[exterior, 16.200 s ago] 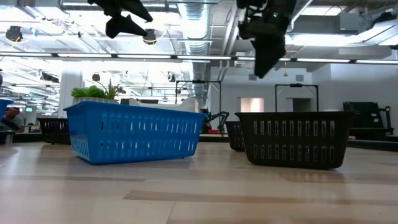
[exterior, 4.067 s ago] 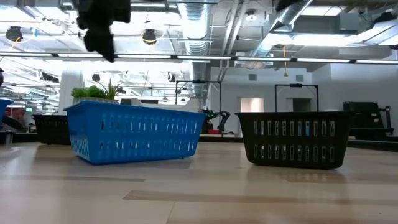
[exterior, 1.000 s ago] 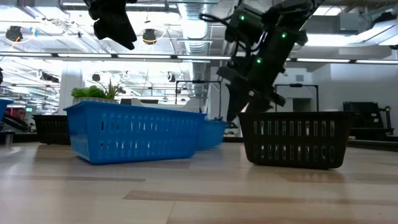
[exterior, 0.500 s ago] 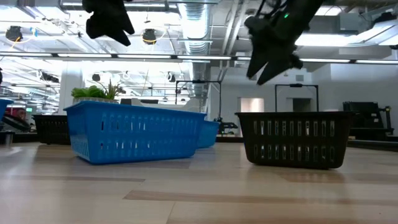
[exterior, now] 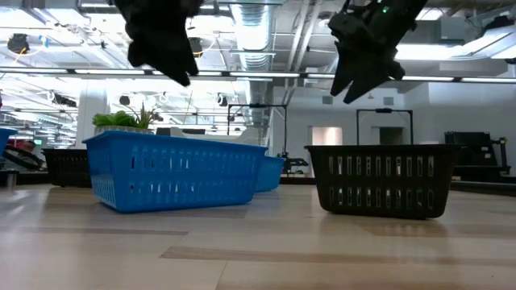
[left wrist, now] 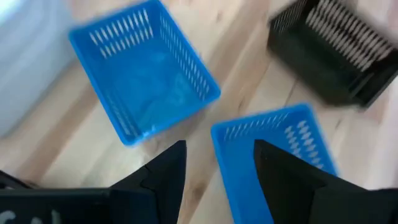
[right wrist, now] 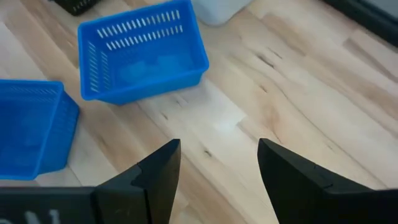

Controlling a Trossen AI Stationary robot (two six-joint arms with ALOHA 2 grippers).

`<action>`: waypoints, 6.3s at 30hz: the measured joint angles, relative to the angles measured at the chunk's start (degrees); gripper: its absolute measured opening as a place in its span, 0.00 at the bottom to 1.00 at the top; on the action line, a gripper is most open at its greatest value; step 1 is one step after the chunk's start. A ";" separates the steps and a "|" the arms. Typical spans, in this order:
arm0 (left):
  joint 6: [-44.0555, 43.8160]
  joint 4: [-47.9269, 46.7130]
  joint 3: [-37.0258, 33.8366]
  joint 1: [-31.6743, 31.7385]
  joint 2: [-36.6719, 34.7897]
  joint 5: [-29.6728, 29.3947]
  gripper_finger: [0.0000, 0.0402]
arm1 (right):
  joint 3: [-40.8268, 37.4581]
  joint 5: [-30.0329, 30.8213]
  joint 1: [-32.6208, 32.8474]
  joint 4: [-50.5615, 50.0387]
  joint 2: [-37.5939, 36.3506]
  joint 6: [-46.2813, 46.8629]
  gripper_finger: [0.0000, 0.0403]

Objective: Stack baskets by color
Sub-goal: Stack the middle blue bin on top of the top blue bin, then stack the bottom blue bin on top of the other stacked blue bins

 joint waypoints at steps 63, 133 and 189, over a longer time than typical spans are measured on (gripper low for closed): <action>-1.90 -11.15 10.23 2.94 5.37 -0.87 0.00 | -0.02 0.27 3.05 -4.32 1.00 0.07 0.59; -5.11 9.96 -4.57 20.43 4.85 6.18 0.00 | 0.02 1.88 2.60 -4.98 0.93 1.00 0.59; -8.21 -15.19 1.09 10.40 -1.46 18.09 0.50 | 0.00 1.44 2.58 -7.97 0.93 -0.28 0.59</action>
